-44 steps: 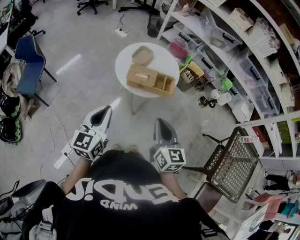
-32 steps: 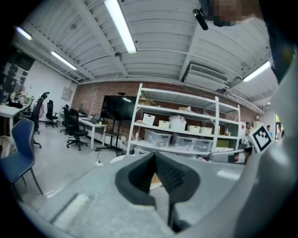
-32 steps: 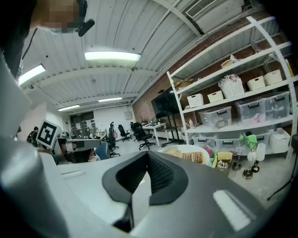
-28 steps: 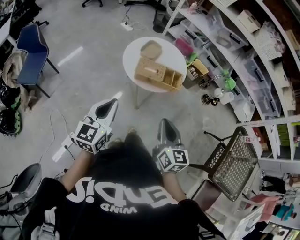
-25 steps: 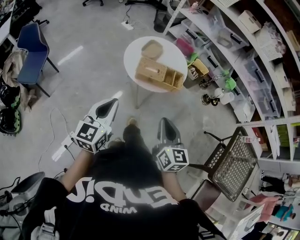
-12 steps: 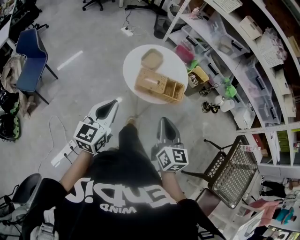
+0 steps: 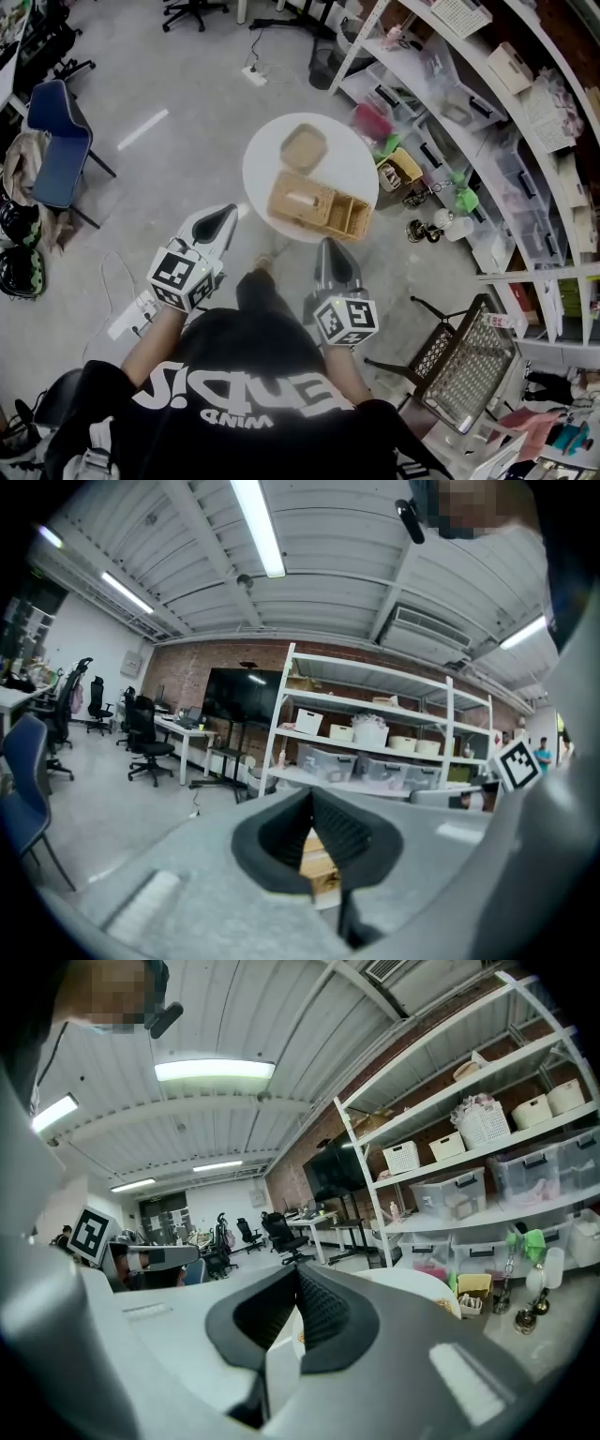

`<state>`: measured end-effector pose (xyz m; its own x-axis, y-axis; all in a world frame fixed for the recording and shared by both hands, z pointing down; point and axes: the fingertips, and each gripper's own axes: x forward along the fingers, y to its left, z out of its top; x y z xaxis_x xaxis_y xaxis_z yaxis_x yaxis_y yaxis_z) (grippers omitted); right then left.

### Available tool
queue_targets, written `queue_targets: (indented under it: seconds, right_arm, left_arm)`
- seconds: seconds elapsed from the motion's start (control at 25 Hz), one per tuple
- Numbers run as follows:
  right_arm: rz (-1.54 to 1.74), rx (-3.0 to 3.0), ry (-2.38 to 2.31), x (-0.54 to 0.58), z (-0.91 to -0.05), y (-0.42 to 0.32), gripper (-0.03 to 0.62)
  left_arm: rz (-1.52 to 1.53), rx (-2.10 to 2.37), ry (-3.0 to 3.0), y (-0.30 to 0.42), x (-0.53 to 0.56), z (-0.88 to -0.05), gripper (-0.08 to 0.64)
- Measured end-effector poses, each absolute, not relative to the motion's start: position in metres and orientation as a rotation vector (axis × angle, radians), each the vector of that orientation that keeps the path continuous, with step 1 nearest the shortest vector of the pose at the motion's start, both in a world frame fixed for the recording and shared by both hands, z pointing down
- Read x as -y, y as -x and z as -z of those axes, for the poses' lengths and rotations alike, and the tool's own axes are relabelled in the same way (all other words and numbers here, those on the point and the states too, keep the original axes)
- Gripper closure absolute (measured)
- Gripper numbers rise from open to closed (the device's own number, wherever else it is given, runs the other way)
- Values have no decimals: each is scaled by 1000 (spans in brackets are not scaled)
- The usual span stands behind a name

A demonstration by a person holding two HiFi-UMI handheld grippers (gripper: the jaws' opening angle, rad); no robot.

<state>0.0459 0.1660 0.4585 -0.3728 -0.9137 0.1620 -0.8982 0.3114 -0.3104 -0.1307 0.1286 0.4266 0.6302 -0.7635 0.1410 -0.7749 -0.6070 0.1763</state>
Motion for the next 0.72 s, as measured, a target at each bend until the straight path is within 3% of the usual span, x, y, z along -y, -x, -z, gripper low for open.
queue_targets:
  seconds: [0.72]
  right_arm:
    - [544,-2536,1716,5,-452,-91,592]
  left_arm:
    - [-85,1320,-2646,91,38,-417,558]
